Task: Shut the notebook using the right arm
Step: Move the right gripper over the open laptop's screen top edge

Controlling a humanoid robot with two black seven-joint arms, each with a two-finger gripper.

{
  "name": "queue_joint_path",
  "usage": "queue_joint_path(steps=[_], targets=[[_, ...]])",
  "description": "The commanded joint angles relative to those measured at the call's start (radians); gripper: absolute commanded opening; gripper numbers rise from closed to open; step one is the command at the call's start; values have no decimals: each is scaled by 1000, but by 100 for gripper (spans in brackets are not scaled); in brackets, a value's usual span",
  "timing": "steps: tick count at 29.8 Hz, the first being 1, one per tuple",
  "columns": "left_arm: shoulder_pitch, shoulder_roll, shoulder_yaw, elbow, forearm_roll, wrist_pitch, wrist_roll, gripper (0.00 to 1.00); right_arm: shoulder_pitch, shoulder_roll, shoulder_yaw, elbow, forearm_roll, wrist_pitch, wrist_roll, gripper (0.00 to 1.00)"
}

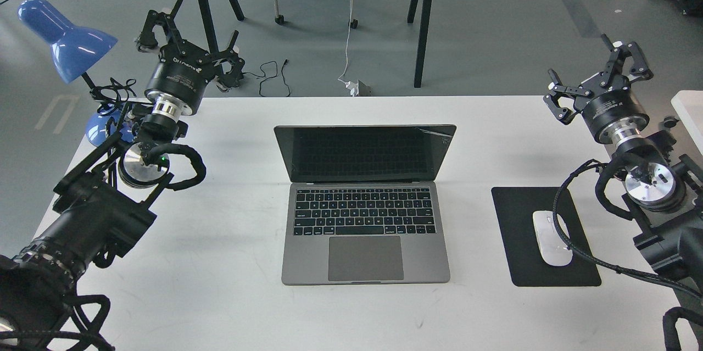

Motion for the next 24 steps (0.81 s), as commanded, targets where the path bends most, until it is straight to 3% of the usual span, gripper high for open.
queue_joint_path(steps=[1, 14, 24], targets=[[0, 0, 11, 0, 5, 0, 0, 100, 0, 1, 0, 3, 0, 2, 0, 100], [0, 0, 4, 0, 0, -8, 0, 100, 103, 13, -80, -3, -3, -20, 0, 100], [0, 1, 4, 0, 0, -8, 0, 100, 249, 171, -218, -149, -3, -21, 0, 100]])
